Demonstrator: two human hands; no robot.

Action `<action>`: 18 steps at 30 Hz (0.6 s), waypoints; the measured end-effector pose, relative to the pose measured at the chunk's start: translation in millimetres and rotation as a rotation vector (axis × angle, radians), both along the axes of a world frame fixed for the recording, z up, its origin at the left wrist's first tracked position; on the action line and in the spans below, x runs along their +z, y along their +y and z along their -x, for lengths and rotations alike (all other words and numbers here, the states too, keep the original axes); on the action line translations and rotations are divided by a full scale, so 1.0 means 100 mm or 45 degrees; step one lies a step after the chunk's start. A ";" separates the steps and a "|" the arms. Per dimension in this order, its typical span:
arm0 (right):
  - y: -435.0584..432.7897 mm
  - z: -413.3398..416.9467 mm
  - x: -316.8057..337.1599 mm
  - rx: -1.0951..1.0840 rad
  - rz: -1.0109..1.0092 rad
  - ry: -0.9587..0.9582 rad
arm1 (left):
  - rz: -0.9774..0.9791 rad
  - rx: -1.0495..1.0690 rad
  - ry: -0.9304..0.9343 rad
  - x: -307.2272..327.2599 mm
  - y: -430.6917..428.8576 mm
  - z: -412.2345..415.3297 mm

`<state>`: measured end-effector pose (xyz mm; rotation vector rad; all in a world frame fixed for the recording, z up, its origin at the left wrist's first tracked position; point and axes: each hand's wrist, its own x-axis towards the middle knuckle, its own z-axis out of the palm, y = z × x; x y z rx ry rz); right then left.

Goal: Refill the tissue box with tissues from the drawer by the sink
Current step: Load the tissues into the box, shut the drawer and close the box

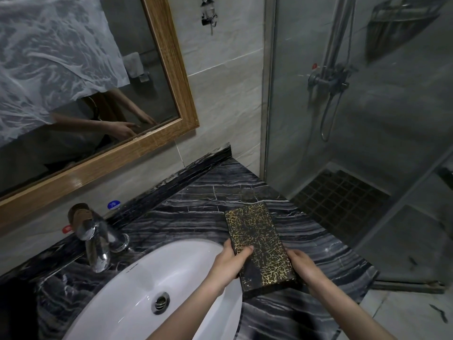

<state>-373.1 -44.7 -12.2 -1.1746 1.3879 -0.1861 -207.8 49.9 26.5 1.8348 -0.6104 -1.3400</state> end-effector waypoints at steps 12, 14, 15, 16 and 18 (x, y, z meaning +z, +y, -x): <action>-0.03 -0.09 -0.01 -0.114 -0.273 -0.292 | 0.029 0.072 0.137 -0.02 0.06 -0.02; -0.03 -0.12 0.02 -0.153 -0.309 -0.347 | 0.029 0.071 0.165 -0.01 0.08 -0.05; -0.04 -0.13 0.00 -0.160 -0.312 -0.361 | 0.027 0.070 0.174 0.00 0.09 -0.07; -0.02 -0.15 0.03 -0.165 -0.316 -0.376 | 0.024 0.070 0.171 0.01 0.10 -0.08; 0.00 -0.20 0.02 -0.150 -0.298 -0.382 | 0.023 0.088 0.124 0.02 0.12 -0.12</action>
